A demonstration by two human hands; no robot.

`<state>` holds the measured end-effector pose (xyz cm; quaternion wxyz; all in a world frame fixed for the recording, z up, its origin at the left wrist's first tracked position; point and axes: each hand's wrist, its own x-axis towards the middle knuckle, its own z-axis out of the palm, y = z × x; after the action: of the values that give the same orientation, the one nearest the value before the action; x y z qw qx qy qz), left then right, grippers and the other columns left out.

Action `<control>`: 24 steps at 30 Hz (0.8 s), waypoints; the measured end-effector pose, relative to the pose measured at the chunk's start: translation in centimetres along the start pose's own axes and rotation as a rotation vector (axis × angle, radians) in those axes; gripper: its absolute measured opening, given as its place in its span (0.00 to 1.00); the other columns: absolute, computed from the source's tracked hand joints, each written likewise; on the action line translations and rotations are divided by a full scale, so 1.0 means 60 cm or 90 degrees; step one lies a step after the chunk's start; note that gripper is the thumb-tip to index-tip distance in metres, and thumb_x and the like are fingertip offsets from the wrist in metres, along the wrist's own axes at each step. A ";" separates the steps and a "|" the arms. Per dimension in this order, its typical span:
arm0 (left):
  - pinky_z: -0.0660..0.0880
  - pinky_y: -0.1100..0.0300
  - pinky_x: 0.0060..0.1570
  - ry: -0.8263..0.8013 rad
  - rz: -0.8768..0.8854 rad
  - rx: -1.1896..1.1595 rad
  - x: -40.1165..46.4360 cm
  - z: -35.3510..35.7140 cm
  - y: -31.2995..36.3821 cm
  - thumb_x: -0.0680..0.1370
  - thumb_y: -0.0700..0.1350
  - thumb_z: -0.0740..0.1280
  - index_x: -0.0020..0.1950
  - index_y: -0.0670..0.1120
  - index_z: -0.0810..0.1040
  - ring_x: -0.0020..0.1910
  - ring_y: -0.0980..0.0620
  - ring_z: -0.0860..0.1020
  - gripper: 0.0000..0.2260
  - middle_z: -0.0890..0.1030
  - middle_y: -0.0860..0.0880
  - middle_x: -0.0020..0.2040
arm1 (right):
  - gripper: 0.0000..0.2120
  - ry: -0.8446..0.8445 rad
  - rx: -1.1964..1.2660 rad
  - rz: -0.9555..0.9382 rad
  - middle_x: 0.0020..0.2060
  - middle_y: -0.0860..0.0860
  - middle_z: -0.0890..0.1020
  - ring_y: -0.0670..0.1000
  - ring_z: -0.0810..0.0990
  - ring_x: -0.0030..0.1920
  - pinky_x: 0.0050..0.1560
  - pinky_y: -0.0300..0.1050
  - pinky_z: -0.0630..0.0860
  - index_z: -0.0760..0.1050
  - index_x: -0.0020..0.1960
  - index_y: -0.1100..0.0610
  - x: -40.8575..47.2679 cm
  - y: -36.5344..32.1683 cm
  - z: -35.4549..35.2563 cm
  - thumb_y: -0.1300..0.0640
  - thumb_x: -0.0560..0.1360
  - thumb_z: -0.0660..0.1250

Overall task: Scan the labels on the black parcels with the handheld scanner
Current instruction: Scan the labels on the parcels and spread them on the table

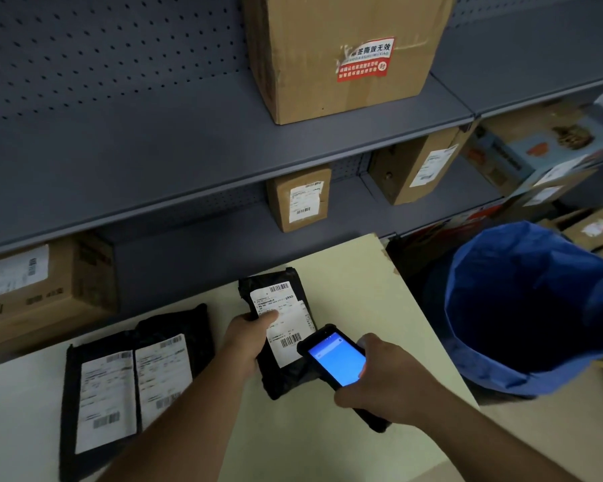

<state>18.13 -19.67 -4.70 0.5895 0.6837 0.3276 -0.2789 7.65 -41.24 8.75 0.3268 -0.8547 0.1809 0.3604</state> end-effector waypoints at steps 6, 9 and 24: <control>0.84 0.45 0.53 -0.009 -0.030 0.017 0.030 0.048 -0.008 0.78 0.48 0.75 0.51 0.44 0.85 0.48 0.39 0.88 0.07 0.89 0.41 0.49 | 0.33 0.007 0.008 0.020 0.48 0.48 0.80 0.48 0.83 0.48 0.52 0.49 0.84 0.69 0.64 0.51 0.021 0.021 -0.012 0.46 0.64 0.77; 0.84 0.47 0.50 -0.012 -0.033 0.016 0.040 0.069 -0.003 0.79 0.47 0.73 0.48 0.45 0.85 0.47 0.39 0.88 0.06 0.89 0.42 0.47 | 0.33 0.008 0.008 0.022 0.48 0.47 0.80 0.48 0.82 0.49 0.52 0.46 0.83 0.67 0.66 0.50 0.026 0.030 -0.018 0.47 0.66 0.77; 0.82 0.43 0.62 -0.024 -0.022 0.110 0.062 0.109 -0.002 0.80 0.54 0.69 0.64 0.46 0.83 0.55 0.42 0.85 0.17 0.87 0.44 0.58 | 0.30 0.025 0.006 0.034 0.47 0.47 0.80 0.47 0.82 0.47 0.47 0.44 0.82 0.64 0.60 0.46 0.034 0.050 -0.024 0.46 0.65 0.77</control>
<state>20.41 -25.68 -8.64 0.5294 0.7209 0.3031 -0.3290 8.12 -44.57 6.73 0.3172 -0.8551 0.2117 0.3512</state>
